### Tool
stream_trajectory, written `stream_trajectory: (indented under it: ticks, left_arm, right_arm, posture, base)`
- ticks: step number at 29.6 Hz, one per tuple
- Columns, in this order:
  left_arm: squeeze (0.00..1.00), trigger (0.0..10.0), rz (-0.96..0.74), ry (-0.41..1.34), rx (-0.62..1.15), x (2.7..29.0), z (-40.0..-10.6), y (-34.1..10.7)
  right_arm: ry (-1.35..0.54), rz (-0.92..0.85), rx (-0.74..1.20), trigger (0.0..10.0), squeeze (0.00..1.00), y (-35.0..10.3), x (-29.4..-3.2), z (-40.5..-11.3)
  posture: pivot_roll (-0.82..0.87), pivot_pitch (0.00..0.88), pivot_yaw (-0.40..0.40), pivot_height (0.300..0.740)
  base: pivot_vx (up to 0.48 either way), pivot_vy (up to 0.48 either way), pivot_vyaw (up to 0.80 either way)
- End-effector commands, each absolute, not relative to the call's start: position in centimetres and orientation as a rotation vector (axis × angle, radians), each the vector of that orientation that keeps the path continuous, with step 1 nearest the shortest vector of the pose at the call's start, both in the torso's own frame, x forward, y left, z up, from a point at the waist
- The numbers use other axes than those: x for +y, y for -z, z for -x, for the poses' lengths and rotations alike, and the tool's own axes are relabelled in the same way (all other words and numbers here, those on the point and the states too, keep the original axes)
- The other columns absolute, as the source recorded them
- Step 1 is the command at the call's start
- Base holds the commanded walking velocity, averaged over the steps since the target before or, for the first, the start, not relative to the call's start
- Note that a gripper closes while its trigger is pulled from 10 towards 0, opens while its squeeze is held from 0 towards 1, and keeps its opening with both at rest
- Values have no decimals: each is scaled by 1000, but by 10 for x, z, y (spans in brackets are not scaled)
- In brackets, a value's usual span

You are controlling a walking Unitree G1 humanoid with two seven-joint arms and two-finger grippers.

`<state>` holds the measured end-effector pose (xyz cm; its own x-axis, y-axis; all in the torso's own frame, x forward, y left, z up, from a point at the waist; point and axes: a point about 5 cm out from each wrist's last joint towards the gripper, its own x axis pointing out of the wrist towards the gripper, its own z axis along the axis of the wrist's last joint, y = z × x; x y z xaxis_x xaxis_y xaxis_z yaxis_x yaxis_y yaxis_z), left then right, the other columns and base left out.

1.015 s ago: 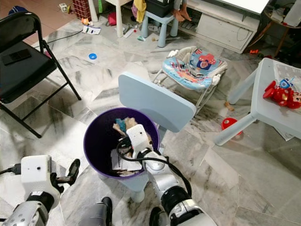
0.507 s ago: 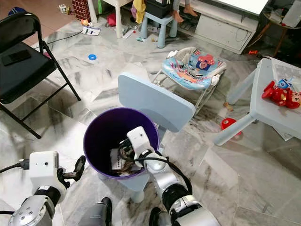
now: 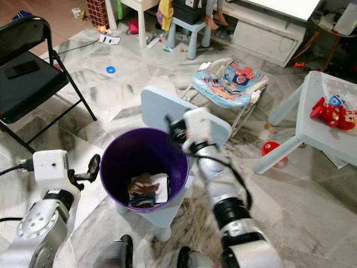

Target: Picking trash to rubbish bin

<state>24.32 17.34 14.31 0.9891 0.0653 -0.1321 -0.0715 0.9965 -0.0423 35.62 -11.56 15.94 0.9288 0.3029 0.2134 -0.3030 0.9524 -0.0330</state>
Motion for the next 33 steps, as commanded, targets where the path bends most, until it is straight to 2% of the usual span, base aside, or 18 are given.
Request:
stream_trajectory:
  ticks: [1, 8, 15, 20, 33]
  left_arm:
    - [0, 10000, 54, -65, 114, 172, -246, -144]
    - [0, 10000, 53, -13, 39, 164, -264, -153]
    - [0, 10000, 62, 6, 28, 160, -274, -152]
    - [0, 10000, 76, 12, 19, 159, -277, -152]
    - [0, 10000, 147, -24, 39, 161, -269, -146]
  right_arm:
    - [-254, -8, -234, 10000, 1000, -166, -132, -354]
    - [-118, 30, -266, 10000, 1000, -184, -180, -335]
    - [-47, 52, -226, 10000, 1000, -180, -202, -316]
    - [-24, 52, -199, 10000, 1000, -181, -207, -309]
    - [-48, 45, -155, 10000, 1000, -184, -200, -310]
  posture:
    - [169, 160, -76, 740]
    - [101, 145, -47, 740]
    - [60, 142, -25, 740]
    - [47, 143, -19, 740]
    - [65, 178, -46, 740]
  base:
    - [0, 0, 0]
    - [0, 0, 0]
    - [0, 0, 0]
    - [0, 0, 0]
    - [0, 0, -794]
